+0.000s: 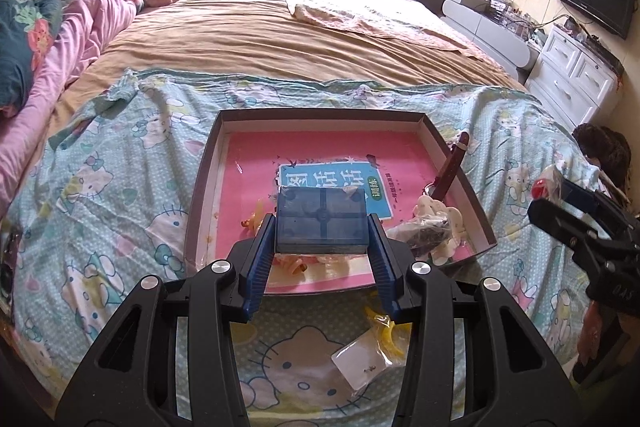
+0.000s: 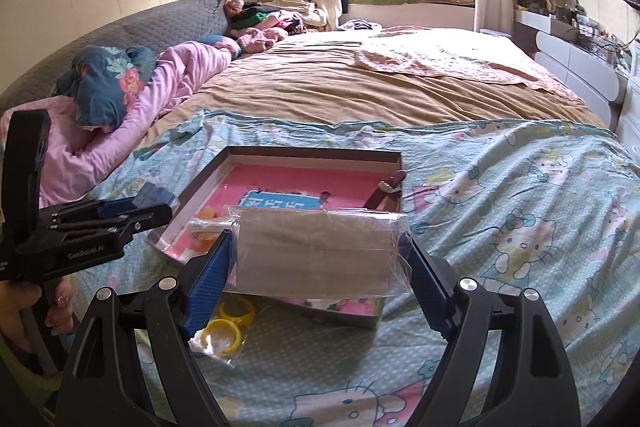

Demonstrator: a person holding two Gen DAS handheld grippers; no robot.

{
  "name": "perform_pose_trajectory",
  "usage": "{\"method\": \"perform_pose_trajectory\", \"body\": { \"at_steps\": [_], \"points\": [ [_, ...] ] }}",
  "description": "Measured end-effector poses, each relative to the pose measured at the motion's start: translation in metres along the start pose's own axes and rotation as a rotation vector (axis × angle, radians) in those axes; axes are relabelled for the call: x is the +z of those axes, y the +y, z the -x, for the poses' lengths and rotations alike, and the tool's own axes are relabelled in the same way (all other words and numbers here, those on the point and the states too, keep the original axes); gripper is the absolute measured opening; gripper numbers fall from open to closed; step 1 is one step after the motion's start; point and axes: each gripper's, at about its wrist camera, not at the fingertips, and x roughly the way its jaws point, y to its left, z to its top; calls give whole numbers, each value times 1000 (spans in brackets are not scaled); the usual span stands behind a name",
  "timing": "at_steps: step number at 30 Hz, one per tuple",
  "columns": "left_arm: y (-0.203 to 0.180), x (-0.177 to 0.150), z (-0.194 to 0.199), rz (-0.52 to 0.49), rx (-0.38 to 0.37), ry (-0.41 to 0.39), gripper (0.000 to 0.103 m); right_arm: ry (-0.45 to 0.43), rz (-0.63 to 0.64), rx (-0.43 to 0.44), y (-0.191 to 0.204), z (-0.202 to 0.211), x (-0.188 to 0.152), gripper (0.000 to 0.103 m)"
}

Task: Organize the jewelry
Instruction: 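Carry the sleeve with the right tool while the left carries the blue case into the box, then open the left tool releasing the blue case while the right releases the sleeve in the box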

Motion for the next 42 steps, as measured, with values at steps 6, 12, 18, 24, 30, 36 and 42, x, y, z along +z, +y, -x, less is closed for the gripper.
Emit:
{"method": "perform_pose_trajectory", "body": {
  "at_steps": [6,12,18,24,30,36,42],
  "points": [
    [1,-2,-14,2,0,28,37,9,-17,-31,-12,-14,6,81],
    [-1,-7,-29,-11,-9,55,37,29,-48,-30,-23,-32,12,81],
    [-3,-10,-41,-24,-11,78,37,68,-52,-37,-23,-56,13,81],
    [-5,-14,-48,-38,-7,89,37,102,-58,-55,-21,-78,11,81],
    [-1,-14,-52,-34,-3,96,37,127,-50,-75,-18,-92,10,81],
    [3,-14,-56,-29,-2,101,40,150,-58,-78,-17,-101,8,82],
    [6,-14,-57,-24,0,101,49,161,-61,-79,-16,-106,6,83]
  ]
}}
